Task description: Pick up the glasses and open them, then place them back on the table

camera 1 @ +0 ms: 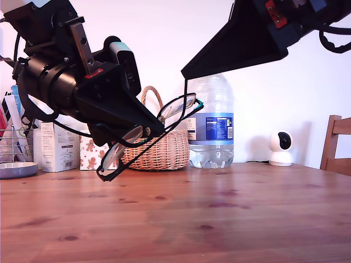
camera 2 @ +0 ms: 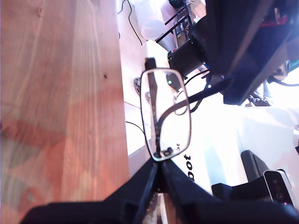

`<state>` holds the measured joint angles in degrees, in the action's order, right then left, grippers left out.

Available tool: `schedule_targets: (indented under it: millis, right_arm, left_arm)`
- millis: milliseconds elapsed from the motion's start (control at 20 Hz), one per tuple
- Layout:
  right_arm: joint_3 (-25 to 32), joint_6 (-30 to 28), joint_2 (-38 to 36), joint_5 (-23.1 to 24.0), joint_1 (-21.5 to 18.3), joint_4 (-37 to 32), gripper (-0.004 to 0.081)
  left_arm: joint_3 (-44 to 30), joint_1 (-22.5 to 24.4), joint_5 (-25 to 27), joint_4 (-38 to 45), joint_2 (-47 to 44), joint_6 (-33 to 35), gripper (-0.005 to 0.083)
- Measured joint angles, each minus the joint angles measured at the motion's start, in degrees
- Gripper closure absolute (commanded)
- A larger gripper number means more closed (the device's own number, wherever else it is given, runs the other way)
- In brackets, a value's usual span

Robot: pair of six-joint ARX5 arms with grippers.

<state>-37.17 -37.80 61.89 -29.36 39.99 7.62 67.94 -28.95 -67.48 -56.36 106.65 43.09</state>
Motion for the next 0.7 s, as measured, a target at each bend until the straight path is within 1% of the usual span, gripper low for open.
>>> schedule_targets:
  millis: [50, 200, 350, 600, 700]
  right_arm:
    - [0.00, 0.00, 0.00, -0.02, 0.00, 0.09, 0.0617]
    - [0.00, 0.00, 0.00, -0.02, 0.00, 0.11, 0.0620]
    - [0.00, 0.00, 0.00, -0.02, 0.00, 0.13, 0.0664]
    - [0.00, 0.00, 0.00, -0.02, 0.00, 0.87, 0.0669]
    - [0.00, 0.00, 0.00, -0.02, 0.00, 1.27, 0.0700]
  left_arm:
    - [0.00, -0.15, 0.00, 0.00, 0.00, 0.00, 0.0795]
    - [0.00, -0.70, 0.02, -0.20, 0.00, 0.00, 0.0795]
    - [0.00, -0.96, 0.02, -0.31, 0.00, 0.00, 0.0795]
    - [0.00, -0.96, 0.02, -0.35, 0.00, 0.00, 0.0795]
    - [0.02, -0.96, 0.02, -0.37, 0.00, 0.00, 0.0795]
